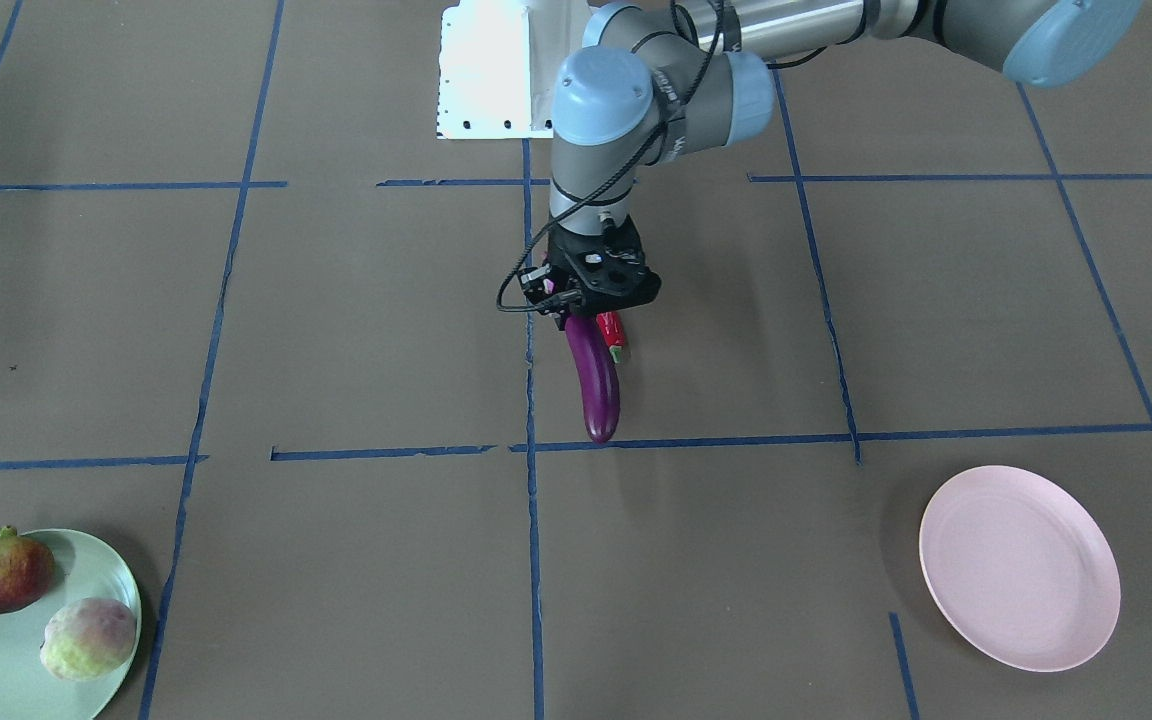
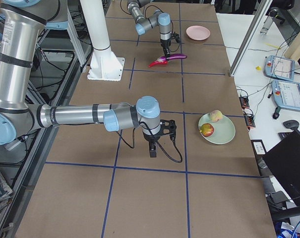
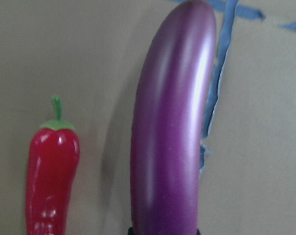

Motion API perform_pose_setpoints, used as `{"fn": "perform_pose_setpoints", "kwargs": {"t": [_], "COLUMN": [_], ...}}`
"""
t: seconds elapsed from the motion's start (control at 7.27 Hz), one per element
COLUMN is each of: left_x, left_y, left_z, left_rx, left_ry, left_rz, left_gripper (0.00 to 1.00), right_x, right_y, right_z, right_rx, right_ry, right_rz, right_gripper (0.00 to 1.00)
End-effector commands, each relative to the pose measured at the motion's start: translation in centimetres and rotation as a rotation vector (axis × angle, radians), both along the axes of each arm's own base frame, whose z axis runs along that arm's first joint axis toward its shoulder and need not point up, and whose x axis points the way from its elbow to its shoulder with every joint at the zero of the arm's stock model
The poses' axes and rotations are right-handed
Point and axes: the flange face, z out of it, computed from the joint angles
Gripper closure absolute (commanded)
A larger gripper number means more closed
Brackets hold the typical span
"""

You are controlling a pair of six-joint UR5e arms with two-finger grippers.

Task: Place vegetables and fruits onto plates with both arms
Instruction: 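Carry the eggplant to the pink plate and release it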

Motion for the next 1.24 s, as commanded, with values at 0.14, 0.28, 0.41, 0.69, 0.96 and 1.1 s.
{"fn": "perform_pose_setpoints", "kwargs": {"t": [0.14, 0.28, 0.41, 0.69, 0.96, 1.1], "left_x": [-16.3, -18.8, -21.1, -21.3, -23.6, -25.8], "left_y": [-10.9, -14.2, -16.6, -19.1, -21.1, -22.0], "left_z": [8.7, 12.4, 15.5, 26.6, 32.2, 34.6], "left_rx": [0.029, 0.076, 0.093, 0.170, 0.144, 0.131], "left_ry": [-0.046, -0.109, -0.158, -0.146, -0.160, -0.171], "left_rz": [0.059, 0.113, 0.149, 0.158, 0.134, 0.157], "left_gripper": [1.00, 1.00, 1.00, 1.00, 1.00, 1.00], "right_x": [-2.2, -2.9, -2.7, -1.8, -1.8, -1.8], "right_y": [-0.5, -0.1, 0.8, 2.6, 2.5, 2.5], "right_z": [-0.5, -2.3, -5.2, -5.3, -5.4, -5.4], "right_rx": [0.013, 0.007, -0.011, 0.009, 0.011, 0.013], "right_ry": [-0.011, -0.030, -0.035, -0.012, -0.012, -0.011], "right_rz": [-0.063, -0.084, -0.090, -0.139, -0.139, -0.139], "right_gripper": [0.00, 0.00, 0.00, 0.00, 0.00, 0.00]}}
